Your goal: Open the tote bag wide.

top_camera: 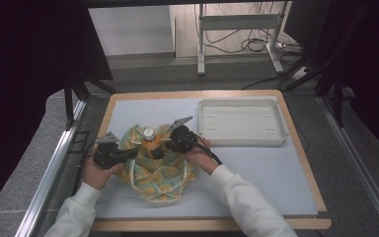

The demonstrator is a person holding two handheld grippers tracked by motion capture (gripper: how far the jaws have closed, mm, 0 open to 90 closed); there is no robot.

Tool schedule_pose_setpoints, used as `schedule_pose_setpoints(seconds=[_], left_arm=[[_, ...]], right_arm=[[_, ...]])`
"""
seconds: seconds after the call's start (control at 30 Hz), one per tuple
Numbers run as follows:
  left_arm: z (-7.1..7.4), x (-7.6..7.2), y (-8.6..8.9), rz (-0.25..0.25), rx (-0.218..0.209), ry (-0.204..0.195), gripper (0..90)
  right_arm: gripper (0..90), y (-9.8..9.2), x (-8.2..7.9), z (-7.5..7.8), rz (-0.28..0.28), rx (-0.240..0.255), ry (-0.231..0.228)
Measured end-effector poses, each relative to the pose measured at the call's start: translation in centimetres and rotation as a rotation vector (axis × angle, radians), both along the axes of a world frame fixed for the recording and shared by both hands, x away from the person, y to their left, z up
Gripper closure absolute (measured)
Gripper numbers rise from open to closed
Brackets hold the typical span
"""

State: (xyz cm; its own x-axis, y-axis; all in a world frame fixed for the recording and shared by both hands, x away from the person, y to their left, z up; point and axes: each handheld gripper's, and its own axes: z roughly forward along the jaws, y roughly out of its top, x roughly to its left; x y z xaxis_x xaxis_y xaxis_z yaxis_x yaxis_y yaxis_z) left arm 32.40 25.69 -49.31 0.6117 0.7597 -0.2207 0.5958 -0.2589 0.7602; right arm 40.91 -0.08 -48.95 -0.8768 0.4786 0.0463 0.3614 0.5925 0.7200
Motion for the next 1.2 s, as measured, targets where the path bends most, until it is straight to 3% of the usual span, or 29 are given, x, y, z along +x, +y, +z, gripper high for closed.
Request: schedule_pose_setpoints(seconds=[0.43,0.87,1.2], left_arm=[[-1.7,0.5,-1.5,-0.048,0.068,0.048,90.0],[-2.8,0.4,-1.6,-0.060,0.072,0.083,90.0],[-3.7,-0.6,-1.5,-0.070,0.100,0.109,90.0]], right_arm=[[88.6,1.6,2.4,-1.3,-0.047,-0.066,0.020],[88.6,1.8,3.6,-1.7,-0.078,-0.094,0.019],[88.6,1.6,5.0,-2.2,-0.142,-0.121,0.024]])
